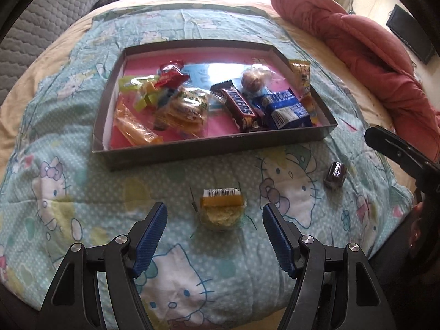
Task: Organize snacks
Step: 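Move both open tools back from the tray toward the small cake and brown chocolate, then grasp the small cake with the left tool while the right tool grasps the brown chocolate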
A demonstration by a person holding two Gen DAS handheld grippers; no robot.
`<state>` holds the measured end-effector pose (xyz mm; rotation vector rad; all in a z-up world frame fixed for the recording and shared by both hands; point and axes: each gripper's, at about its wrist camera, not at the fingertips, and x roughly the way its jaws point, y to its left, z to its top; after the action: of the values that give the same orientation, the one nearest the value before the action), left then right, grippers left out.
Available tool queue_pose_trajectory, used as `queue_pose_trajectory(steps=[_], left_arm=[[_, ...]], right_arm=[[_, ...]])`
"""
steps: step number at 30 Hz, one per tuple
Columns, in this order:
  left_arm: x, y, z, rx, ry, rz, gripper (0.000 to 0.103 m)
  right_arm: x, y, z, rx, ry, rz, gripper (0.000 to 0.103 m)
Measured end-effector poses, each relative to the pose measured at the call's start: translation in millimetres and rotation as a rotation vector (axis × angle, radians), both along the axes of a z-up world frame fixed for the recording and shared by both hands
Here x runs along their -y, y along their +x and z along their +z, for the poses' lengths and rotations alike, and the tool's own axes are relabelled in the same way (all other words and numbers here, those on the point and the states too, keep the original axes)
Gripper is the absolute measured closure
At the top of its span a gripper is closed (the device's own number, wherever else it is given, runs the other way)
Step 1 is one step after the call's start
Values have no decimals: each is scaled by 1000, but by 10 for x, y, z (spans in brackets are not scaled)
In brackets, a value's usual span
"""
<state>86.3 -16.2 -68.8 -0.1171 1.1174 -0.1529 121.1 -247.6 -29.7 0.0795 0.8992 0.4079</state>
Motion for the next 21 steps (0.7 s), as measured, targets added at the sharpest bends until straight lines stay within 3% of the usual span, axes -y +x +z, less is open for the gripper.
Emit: queue_pose_trajectory(steps=[21], left_arm=[[2, 86, -178, -34, -27, 16, 29]], right_arm=[[-214, -7, -506, -178, -176, 41, 33]])
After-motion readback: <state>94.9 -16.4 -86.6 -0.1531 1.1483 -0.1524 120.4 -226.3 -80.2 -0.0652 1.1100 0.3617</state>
